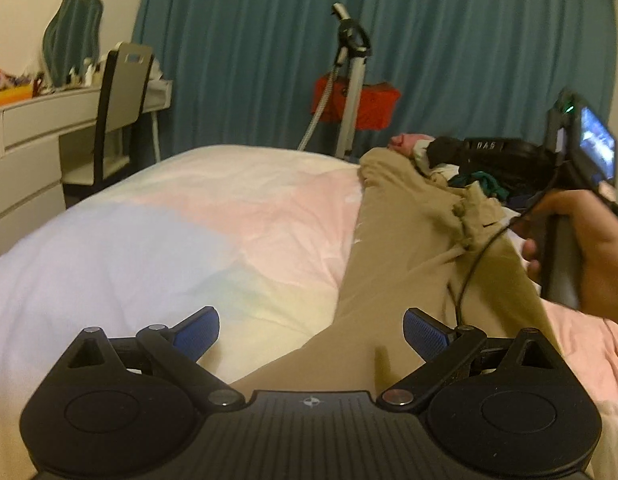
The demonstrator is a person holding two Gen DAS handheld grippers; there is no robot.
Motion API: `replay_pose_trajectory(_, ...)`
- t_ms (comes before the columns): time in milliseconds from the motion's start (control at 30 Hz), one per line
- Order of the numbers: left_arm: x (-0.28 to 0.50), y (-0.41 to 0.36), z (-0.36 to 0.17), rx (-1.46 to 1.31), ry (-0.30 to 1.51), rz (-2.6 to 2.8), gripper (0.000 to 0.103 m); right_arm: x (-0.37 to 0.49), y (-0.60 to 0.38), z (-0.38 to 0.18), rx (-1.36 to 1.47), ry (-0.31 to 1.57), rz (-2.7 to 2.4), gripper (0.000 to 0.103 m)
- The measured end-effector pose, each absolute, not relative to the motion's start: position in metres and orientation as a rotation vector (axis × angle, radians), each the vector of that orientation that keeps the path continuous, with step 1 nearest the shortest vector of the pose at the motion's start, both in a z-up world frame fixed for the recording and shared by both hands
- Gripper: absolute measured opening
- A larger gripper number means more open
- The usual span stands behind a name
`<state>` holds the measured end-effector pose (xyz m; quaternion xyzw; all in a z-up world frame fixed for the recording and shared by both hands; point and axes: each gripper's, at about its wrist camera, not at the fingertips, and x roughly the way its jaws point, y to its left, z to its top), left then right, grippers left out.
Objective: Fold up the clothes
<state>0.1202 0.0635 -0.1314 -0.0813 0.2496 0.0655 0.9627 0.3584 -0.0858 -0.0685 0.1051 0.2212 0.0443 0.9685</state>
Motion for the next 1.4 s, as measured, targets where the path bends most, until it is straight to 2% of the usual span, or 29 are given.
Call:
replay_pose_trajectory(400, 0.082, 0.043, -0.096, -0.109, 0.434, 0.073, 0.101, 0.102, -0.116, -0.032, 0.191, 0.415, 0.131, 0.096)
replay_pose_trajectory(533, 0.081, 0.045, -0.093, -0.102, 0.500, 0.010, 0.101, 0.052, -0.136, -0.034, 0.235, 0.365, 0.148, 0.096)
replay_pose_trajectory(633, 0.095, 0.074, -0.099, -0.235, 0.652, -0.033, 0.098, 0.034, -0.155, -0.043, 0.311, 0.389, 0.114, 0.096)
replay_pose_trajectory(767, 0.095, 0.130, -0.104, -0.439, 0.702, 0.110, 0.098, 0.025, -0.181, -0.064, 0.416, 0.479, 0.052, 0.096)
replay_pose_trajectory(1033, 0.079, 0.195, -0.151, -0.963, 0.822, 0.177, 0.094, 0.025, -0.199, -0.078, 0.534, 0.522, 0.009, 0.096)
replay_pose_trajectory(1167, 0.074, 0.203, -0.164, -1.032, 0.812, 0.223, 0.082, 0.025, -0.203, -0.083, 0.554, 0.540, -0.003, 0.096)
replay_pose_trajectory(1300, 0.079, 0.190, -0.158, -0.891, 0.848, 0.263, 0.046, 0.022, -0.207, -0.087, 0.582, 0.558, 0.001, 0.096)
replay_pose_trajectory(1333, 0.080, 0.186, -0.158, -0.856, 0.855, 0.271, 0.041, 0.022, -0.208, -0.088, 0.586, 0.562, 0.000, 0.096)
replay_pose_trajectory(1400, 0.083, 0.181, -0.157, -0.800, 0.863, 0.282, 0.022, 0.021, -0.209, -0.090, 0.597, 0.569, -0.003, 0.096)
